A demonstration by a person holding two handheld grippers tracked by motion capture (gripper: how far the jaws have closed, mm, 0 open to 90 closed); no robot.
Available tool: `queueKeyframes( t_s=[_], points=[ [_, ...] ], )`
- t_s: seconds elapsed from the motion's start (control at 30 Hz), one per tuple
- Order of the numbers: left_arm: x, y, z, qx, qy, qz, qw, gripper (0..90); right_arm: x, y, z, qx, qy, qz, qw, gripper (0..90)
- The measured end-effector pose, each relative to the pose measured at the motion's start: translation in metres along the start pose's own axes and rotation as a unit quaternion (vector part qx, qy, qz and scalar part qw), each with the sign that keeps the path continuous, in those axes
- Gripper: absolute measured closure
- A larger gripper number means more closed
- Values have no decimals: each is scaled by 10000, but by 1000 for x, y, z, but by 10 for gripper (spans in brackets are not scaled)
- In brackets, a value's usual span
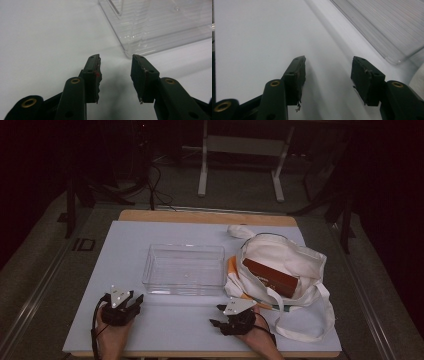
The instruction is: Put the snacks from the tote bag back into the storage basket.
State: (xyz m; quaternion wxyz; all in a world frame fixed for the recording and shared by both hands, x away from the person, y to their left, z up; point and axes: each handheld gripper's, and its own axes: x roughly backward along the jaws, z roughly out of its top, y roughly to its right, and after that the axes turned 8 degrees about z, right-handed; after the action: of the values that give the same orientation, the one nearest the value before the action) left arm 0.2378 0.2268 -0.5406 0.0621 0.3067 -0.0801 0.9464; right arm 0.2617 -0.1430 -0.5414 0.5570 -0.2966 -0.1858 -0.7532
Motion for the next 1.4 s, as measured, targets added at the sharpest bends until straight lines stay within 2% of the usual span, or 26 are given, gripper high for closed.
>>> queueKeyframes(
  t_s=[0.2,0.43,0.77,0.9,1.2,1.4],
  points=[
    [1,3,0,-128,49,74,9999,623,1,2,0,-90,3,138,9999,446],
    [2,1,-1,-15,91,84,9999,621,1,4,2,-166,-77,218,9996,444],
    [2,1,-1,8,88,102,9999,610,18,0,14,-33,-235,109,9997,431],
    [2,1,-1,24,103,134,9999,608,24,-1,17,-85,-272,97,9995,429],
    [2,2,-1,22,106,168,9998,601,28,-7,20,-60,-442,61,9990,430],
    [2,0,-1,96,91,191,9997,597,33,-14,26,120,-576,27,9983,445]
  ],
)
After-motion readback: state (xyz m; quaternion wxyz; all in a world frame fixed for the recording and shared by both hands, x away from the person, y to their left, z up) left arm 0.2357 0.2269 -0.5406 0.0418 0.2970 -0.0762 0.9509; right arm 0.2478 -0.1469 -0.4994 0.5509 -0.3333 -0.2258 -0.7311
